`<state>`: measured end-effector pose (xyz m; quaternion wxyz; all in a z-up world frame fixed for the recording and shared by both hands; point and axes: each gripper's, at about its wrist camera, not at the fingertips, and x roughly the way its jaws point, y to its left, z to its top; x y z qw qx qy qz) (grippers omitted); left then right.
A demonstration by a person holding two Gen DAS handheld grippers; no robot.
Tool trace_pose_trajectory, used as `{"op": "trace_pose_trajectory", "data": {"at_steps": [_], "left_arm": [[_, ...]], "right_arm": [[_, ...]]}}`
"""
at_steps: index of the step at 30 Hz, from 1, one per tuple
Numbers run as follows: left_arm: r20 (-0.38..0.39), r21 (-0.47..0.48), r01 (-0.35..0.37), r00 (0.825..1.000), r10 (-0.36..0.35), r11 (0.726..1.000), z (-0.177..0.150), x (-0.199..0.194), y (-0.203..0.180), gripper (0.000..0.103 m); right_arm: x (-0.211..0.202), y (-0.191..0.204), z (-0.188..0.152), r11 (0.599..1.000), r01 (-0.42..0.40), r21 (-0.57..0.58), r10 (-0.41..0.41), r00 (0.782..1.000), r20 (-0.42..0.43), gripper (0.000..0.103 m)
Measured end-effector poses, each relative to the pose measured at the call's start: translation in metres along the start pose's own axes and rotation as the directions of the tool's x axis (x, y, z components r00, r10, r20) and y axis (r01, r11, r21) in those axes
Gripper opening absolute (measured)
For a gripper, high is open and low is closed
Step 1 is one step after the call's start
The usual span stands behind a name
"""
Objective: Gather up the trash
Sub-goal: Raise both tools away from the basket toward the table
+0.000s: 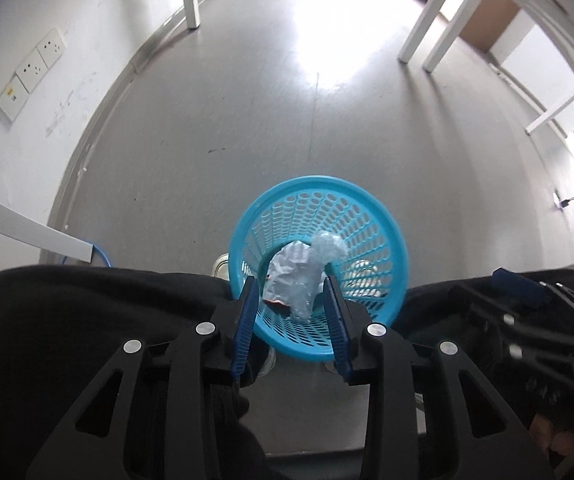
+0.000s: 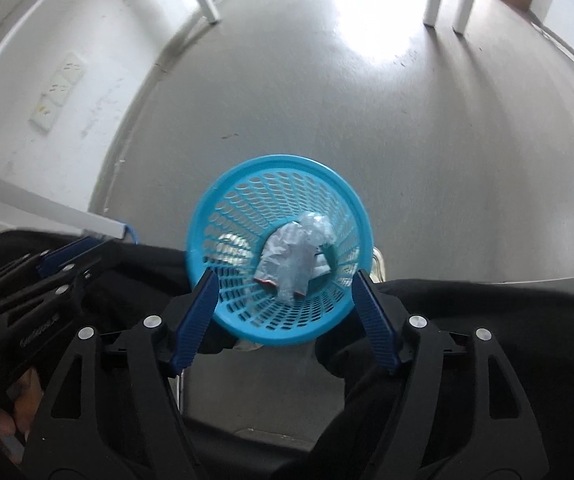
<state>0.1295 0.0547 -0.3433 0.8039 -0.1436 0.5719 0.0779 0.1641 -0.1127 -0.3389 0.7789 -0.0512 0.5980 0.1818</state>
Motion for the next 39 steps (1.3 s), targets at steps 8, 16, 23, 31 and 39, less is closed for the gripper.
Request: {"op": "trace_pose_trajectory", "data": {"at_steps": [8, 16, 23, 31, 39], "left_arm": [[0.054, -0.007, 0.001, 0.999, 0.000, 1.000, -0.023, -0.049, 0.006, 0.038], [0.135, 0.043, 0.039, 0.990, -0.044, 0.998, -0.044, -0.102, 0.005, 0.043], [0.192, 0.088, 0.094, 0.975, -0.109, 0.992, -0.063, -0.150, 0.005, 0.045], [0.338, 0.160, 0.123, 0.926, -0.171, 0.979, -0.071, -0.221, -0.002, 0.047], [0.490, 0.187, 0.070, 0.858, -0.155, 0.980, -0.059, -0.270, -0.009, 0.051]], "right_arm": [[-0.044, 0.015, -0.021, 0.998, 0.005, -0.056, -0.002, 0.999, 0.049, 0.070], [-0.100, 0.033, -0.056, 0.991, -0.052, -0.120, 0.065, 0.992, 0.111, 0.079], [-0.155, 0.030, -0.090, 0.987, -0.083, -0.141, 0.111, 0.972, 0.205, 0.082], [-0.221, 0.036, -0.111, 0.976, -0.118, -0.185, 0.173, 0.931, 0.321, 0.083], [-0.288, 0.052, -0.102, 0.963, -0.044, -0.265, 0.171, 0.861, 0.480, 0.087]]}}
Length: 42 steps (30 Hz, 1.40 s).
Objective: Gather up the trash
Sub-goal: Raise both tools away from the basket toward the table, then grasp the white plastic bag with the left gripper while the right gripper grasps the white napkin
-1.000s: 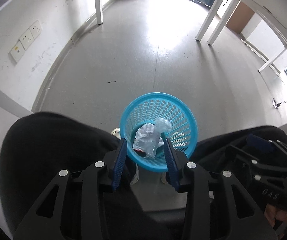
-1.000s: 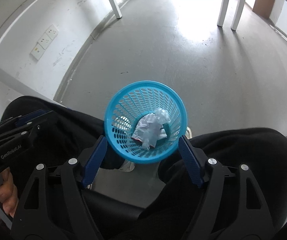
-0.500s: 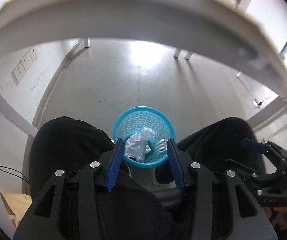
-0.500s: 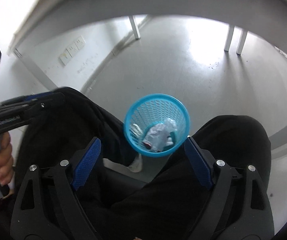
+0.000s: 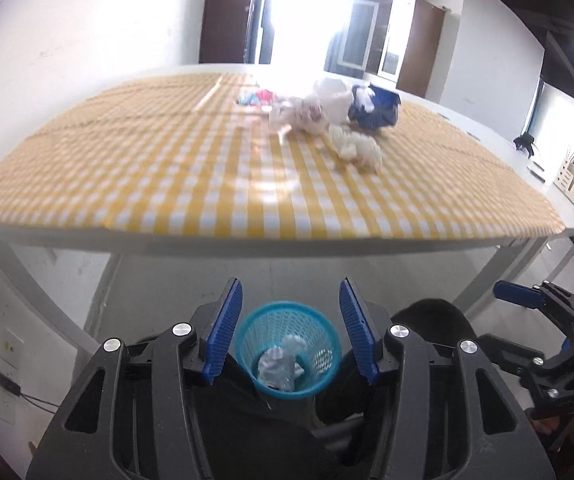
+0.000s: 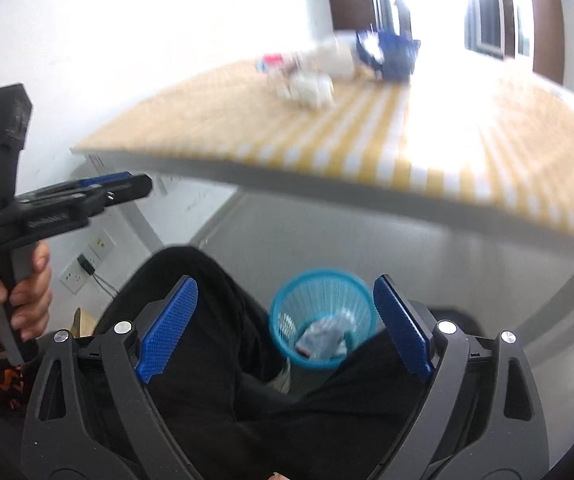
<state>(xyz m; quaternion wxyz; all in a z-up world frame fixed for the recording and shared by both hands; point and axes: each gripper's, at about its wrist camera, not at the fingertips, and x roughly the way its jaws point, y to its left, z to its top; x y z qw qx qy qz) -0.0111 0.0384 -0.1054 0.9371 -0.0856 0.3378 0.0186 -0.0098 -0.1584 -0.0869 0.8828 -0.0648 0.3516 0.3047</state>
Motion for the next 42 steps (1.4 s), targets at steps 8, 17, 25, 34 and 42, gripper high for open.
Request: {"op": "trace_pose_trajectory", "data": {"at_steps": [8, 17, 25, 34, 42], "left_arm": [[0.075, -0.019, 0.012, 0.997, -0.010, 1.000, 0.047, 0.000, 0.003, 0.051], [0.102, -0.038, 0.022, 0.995, -0.018, 0.999, 0.080, 0.007, 0.016, 0.053], [0.090, -0.035, 0.025, 0.996, -0.021, 0.999, 0.110, 0.035, 0.023, 0.053], [0.046, -0.003, 0.036, 0.998, -0.036, 0.999, 0.150, 0.076, 0.018, 0.057], [-0.039, -0.021, 0.062, 0.997, -0.063, 0.998, 0.177, 0.114, 0.026, 0.060]], "right_arm": [[-0.004, -0.005, 0.049, 1.000, 0.014, -0.002, -0.014, 0.997, 0.082, 0.087], [0.026, -0.022, 0.097, 0.999, 0.028, 0.029, -0.031, 0.995, 0.099, 0.088], [0.067, -0.030, 0.120, 0.999, 0.029, 0.027, -0.030, 0.999, 0.032, 0.089], [0.096, -0.037, 0.147, 0.999, 0.036, 0.011, -0.035, 0.998, -0.056, 0.090], [0.117, -0.048, 0.161, 1.000, 0.002, 0.025, 0.001, 0.993, -0.116, 0.090]]}}
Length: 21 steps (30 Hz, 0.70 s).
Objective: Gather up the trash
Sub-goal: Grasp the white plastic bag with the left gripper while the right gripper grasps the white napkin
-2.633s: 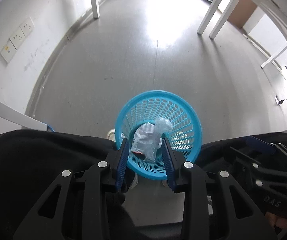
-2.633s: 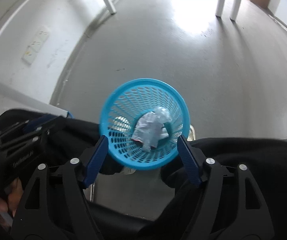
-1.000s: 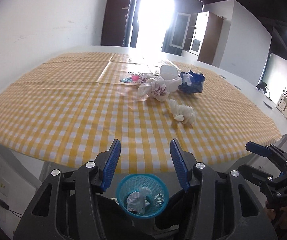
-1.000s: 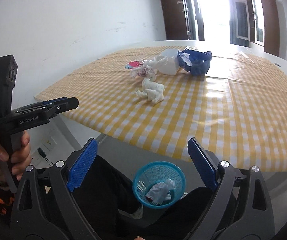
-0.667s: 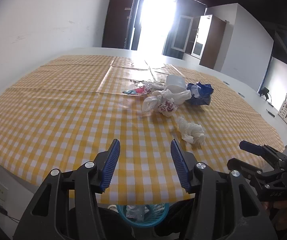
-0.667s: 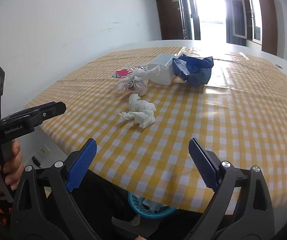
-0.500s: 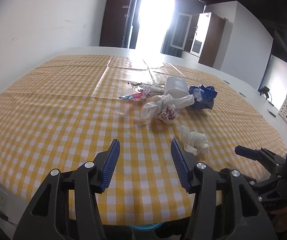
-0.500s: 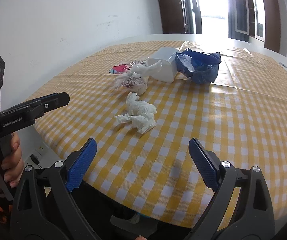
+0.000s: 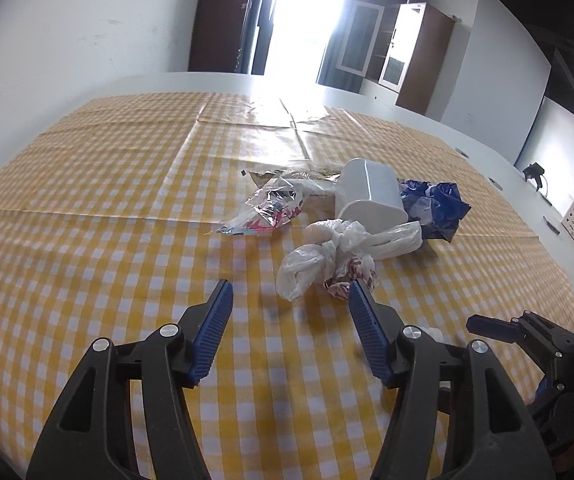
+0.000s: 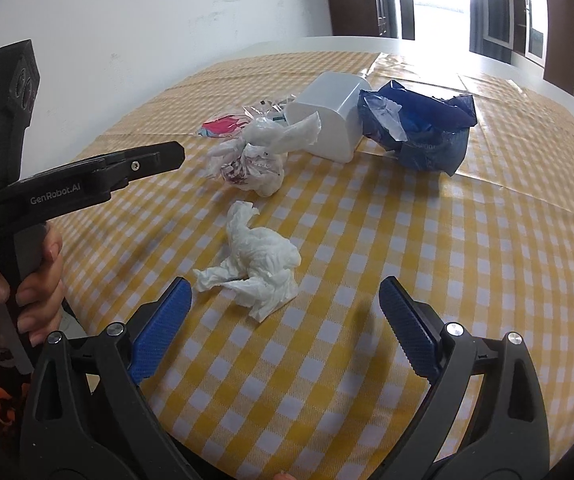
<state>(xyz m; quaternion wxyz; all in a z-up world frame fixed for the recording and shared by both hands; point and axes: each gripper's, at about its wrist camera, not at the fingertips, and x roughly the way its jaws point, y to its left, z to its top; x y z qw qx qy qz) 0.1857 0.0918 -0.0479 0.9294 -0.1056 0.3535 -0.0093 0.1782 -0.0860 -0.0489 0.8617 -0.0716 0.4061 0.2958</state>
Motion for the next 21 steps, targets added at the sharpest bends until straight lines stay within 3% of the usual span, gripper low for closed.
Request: {"op": "trace_pose_trajectory", "data": {"at_steps": [2, 7, 12, 15, 17, 18, 21], "left_arm": [[-0.041, 0.013, 0.021, 0.999, -0.021, 1.000, 0.005, 0.012, -0.002, 0.062], [-0.066, 0.024, 0.032, 0.997, -0.030, 0.999, 0.017, 0.027, -0.009, 0.062], [-0.104, 0.053, 0.063, 0.993, -0.057, 0.997, 0.023, 0.044, -0.018, 0.065], [-0.120, 0.031, 0.101, 0.988, -0.097, 0.994, 0.026, 0.050, -0.018, 0.066], [-0.126, 0.024, 0.130, 0.984, -0.126, 0.991, 0.025, 0.053, -0.018, 0.059], [-0.128, 0.017, 0.149, 0.981, -0.146, 0.989, 0.025, 0.054, -0.018, 0.056], [-0.105, -0.018, 0.175, 0.979, -0.176, 0.984, 0.027, 0.052, -0.015, 0.028]], "right_arm": [[0.004, -0.003, 0.004, 1.000, -0.011, 0.009, 0.011, 1.000, -0.014, 0.085], [0.009, -0.007, 0.010, 1.000, -0.026, 0.008, 0.027, 0.999, -0.025, 0.083], [0.017, -0.008, 0.016, 0.999, -0.046, 0.017, 0.047, 0.998, -0.035, 0.074], [0.017, -0.006, 0.018, 0.999, -0.049, 0.012, 0.049, 0.998, -0.041, 0.059], [0.018, -0.005, 0.017, 0.998, -0.067, 0.012, 0.067, 0.997, -0.049, 0.039], [0.020, -0.003, 0.020, 0.997, -0.073, 0.009, 0.073, 0.996, -0.051, 0.036], [0.020, -0.001, 0.018, 0.997, -0.080, 0.007, 0.080, 0.996, -0.045, 0.025]]}}
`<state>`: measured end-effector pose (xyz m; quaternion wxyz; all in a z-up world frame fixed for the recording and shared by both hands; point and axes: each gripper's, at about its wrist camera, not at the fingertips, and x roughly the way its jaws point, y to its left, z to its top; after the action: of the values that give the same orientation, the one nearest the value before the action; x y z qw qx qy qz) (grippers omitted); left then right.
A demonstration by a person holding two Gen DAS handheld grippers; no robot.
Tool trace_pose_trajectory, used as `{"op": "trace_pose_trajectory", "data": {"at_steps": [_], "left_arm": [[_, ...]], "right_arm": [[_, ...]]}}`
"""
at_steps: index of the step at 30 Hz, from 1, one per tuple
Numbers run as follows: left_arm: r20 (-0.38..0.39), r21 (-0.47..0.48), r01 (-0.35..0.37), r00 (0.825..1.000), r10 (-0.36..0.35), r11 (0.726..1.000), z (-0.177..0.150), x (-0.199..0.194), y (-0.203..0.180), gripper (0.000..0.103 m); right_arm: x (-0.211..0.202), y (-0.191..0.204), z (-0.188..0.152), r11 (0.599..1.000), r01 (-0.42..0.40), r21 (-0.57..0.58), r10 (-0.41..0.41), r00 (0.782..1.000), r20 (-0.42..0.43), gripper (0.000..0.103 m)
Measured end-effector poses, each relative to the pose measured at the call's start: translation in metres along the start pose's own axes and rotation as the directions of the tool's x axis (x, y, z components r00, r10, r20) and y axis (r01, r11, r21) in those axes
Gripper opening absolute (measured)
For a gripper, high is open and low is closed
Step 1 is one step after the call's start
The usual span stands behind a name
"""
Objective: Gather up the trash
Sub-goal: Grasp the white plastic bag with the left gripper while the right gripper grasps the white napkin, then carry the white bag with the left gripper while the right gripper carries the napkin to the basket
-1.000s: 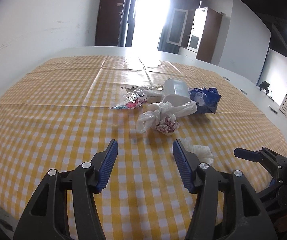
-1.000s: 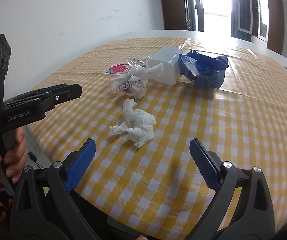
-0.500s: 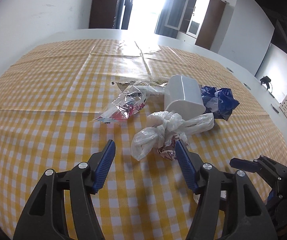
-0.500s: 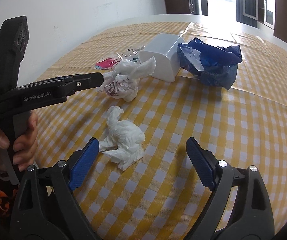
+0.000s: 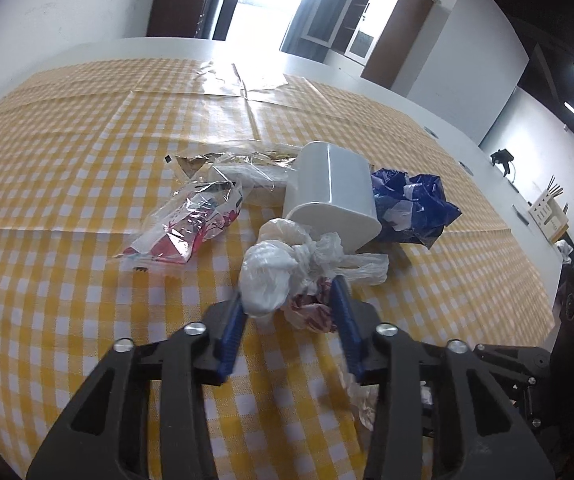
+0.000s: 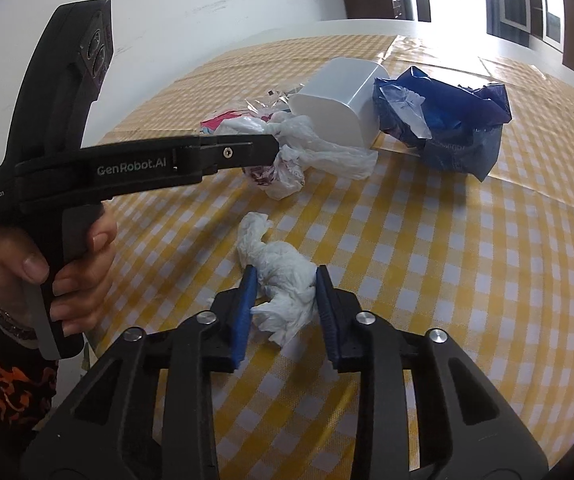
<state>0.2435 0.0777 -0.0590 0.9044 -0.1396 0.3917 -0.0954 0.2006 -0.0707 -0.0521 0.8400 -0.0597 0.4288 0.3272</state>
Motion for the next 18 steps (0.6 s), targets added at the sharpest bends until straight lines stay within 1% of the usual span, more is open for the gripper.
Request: {"op": "trace_pose_trajectory", "data": {"at_steps": [1, 2, 3, 4, 7, 9, 14, 18], "left_arm": [[0.012, -0.006, -0.003, 1.000, 0.003, 1.000, 0.000, -0.003, 0.001, 0.018], [0.022, -0.014, -0.009, 1.000, 0.009, 1.000, -0.001, -0.005, 0.002, 0.016], [0.030, -0.020, -0.015, 0.999, 0.015, 1.000, -0.001, -0.007, 0.004, 0.009], [0.041, -0.031, -0.017, 0.999, 0.019, 0.999, -0.002, -0.011, 0.006, 0.006], [0.073, -0.052, -0.012, 0.997, 0.015, 0.999, -0.006, -0.023, 0.011, 0.002], [0.088, -0.061, -0.012, 0.996, 0.017, 0.998, -0.009, -0.031, 0.012, 0.002], [0.129, -0.064, -0.041, 0.990, 0.049, 0.997, -0.020, -0.054, 0.011, 0.001], [0.152, -0.079, -0.033, 0.987, 0.045, 0.996, -0.031, -0.073, 0.010, 0.001]], "right_arm": [[0.000, -0.001, -0.001, 1.000, 0.002, 0.004, -0.002, 1.000, 0.005, 0.023], [-0.001, 0.000, -0.003, 1.000, 0.000, 0.009, 0.000, 1.000, 0.012, 0.021], [-0.003, 0.000, -0.005, 1.000, -0.001, 0.014, 0.001, 1.000, 0.019, 0.021], [-0.005, 0.000, -0.007, 1.000, 0.000, 0.019, -0.001, 1.000, 0.025, 0.020], [-0.013, 0.001, -0.012, 1.000, 0.004, 0.031, -0.005, 0.999, 0.052, 0.019], [-0.018, 0.002, -0.015, 0.999, 0.003, 0.036, -0.006, 0.998, 0.065, 0.019], [-0.026, -0.002, -0.022, 0.999, 0.002, 0.050, -0.007, 0.996, 0.088, 0.019], [-0.036, -0.008, -0.030, 0.998, 0.003, 0.063, -0.010, 0.994, 0.109, 0.018]]}}
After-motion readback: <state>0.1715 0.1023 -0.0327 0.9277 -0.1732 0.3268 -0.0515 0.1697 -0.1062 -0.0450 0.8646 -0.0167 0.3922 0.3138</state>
